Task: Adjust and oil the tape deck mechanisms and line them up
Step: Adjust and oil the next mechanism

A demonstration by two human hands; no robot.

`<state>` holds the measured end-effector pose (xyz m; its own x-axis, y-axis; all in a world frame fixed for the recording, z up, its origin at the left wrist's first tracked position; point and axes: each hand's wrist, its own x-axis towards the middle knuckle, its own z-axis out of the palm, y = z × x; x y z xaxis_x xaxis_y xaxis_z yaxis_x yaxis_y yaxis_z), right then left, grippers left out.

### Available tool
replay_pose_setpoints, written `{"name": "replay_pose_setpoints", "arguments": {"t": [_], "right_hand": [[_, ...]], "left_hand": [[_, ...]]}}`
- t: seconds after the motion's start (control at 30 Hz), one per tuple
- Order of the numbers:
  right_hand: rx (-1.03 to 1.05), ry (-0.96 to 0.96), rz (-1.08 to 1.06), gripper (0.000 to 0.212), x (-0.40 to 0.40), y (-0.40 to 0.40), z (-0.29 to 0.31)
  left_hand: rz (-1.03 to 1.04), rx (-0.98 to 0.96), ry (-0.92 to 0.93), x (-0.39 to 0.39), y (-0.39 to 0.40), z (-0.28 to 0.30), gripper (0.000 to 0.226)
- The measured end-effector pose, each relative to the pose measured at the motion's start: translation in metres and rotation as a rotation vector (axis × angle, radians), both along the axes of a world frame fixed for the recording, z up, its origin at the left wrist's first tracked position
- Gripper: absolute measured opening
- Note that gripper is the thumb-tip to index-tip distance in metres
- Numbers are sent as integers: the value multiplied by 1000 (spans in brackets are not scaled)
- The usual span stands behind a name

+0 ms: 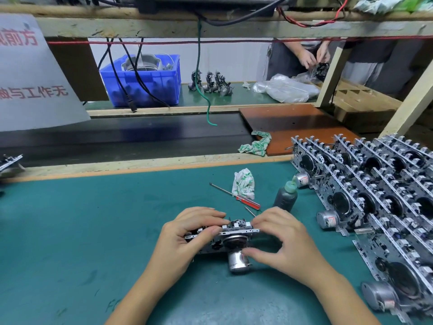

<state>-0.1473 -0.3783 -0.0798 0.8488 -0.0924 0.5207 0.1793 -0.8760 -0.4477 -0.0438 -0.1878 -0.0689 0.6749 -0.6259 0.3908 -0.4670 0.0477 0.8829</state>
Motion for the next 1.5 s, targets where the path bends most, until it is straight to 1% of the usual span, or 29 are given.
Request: {"name": "replay_pose_setpoints", "arguments": {"t": [0.07,0.1,0.17,0.23,0.3,0.37,0.47,0.53,0.57,0.6,0.67,0.73,0.8,0.9,0.97,1.03,1.07,1.13,1.23,1.37,1.5], "right_hand": [[-99,-15,-18,40,1,-2,-3],[-115,-17,-21,40,1,-2,-4],[-91,-15,-20,38,0,-3,-6],[-66,17,-18,36,-2,-4,-7],[-79,68,-30,39,-3,-5,-6],[-28,106,-35,43,-3,-4,-3],[50,55,-4,46,-4,2,3],[105,3,3,43,-4,6,10],[78,-20,4,40,-2,9,15],[2,-29,5,37,0,12,21],[-194,1,25,36,7,19,34],[-329,60,66,39,13,23,47],[-410,138,108,38,17,25,59],[-494,263,175,35,25,27,68],[-529,293,205,33,25,27,69],[-531,299,216,32,18,25,71],[-499,309,211,30,14,25,73],[-409,329,168,28,0,21,78],[-365,305,91,28,-27,8,97],[-297,193,-37,28,-66,-21,131],[-369,106,-209,30,-107,-60,156]], "left_hand": [[5,1,4,1,-1,-1,14],[9,1,0,1,-1,-1,13],[12,-2,-2,1,-1,-1,13],[12,-1,-4,0,0,0,19],[13,2,4,0,-1,1,20],[14,-5,8,-1,-1,2,19],[13,12,0,-2,0,3,17],[13,42,-1,-2,2,3,13],[16,52,-11,-1,3,4,13],[22,56,-33,-1,4,5,12],[69,49,-101,2,8,8,11],[137,16,-163,5,12,11,13],[160,9,-231,7,17,13,14],[154,62,-352,9,19,15,10],[168,100,-454,10,19,18,16],[164,138,-587,9,16,24,24],[138,151,-644,9,15,29,27],[48,172,-763,7,8,43,31],[-80,196,-908,2,-17,74,32],[-243,203,-994,-10,-66,122,33],[-403,143,-1088,-30,-125,159,25]]}}
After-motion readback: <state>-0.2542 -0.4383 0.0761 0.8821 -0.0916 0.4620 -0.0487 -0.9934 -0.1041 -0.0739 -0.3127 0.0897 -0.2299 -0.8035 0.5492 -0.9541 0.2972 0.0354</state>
